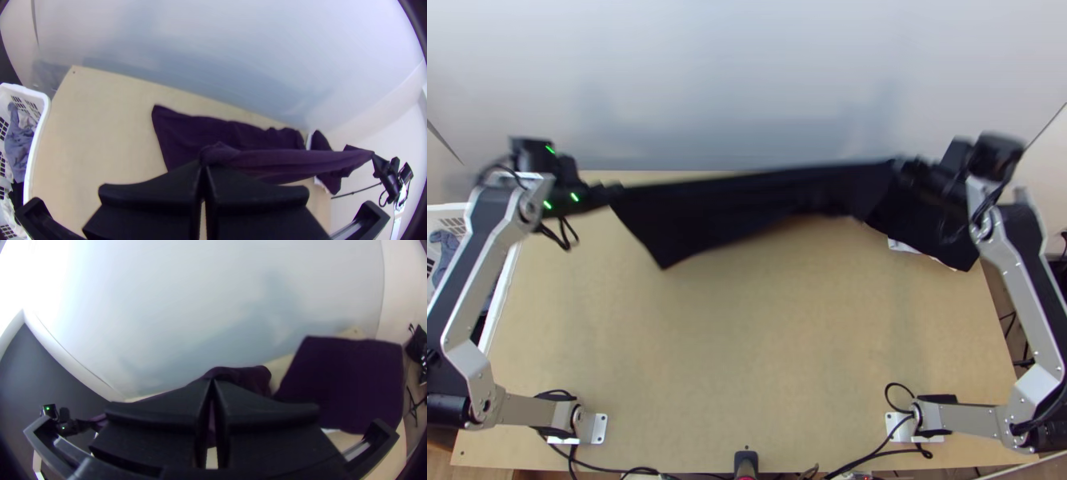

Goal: Fold the t-shirt

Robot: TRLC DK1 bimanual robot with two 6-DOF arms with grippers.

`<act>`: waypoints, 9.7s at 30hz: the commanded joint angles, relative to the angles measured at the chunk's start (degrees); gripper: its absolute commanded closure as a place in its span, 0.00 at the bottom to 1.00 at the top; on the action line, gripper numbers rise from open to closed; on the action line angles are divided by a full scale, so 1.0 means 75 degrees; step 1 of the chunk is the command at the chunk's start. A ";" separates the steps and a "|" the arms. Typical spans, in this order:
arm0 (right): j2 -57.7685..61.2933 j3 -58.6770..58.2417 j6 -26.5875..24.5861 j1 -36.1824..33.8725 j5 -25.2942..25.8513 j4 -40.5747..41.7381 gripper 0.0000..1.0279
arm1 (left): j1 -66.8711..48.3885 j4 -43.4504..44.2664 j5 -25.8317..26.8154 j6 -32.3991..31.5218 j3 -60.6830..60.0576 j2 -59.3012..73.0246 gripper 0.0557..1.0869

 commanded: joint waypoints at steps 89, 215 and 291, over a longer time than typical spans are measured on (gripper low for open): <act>-0.4298 0.3971 0.0722 0.0182 -0.0570 -0.1983 0.97 | 0.3388 0.0315 0.0978 -0.1538 0.3870 -0.4112 0.97; 0.4081 0.0784 0.1050 0.1389 0.0180 -0.5358 0.97 | 0.1290 -0.2498 0.0556 0.0677 -0.0771 0.3142 0.97; 0.0202 -0.5111 0.2386 0.6990 0.0238 -0.3178 0.66 | 0.1114 -0.3482 -0.0241 0.1567 -0.2259 -0.0187 0.05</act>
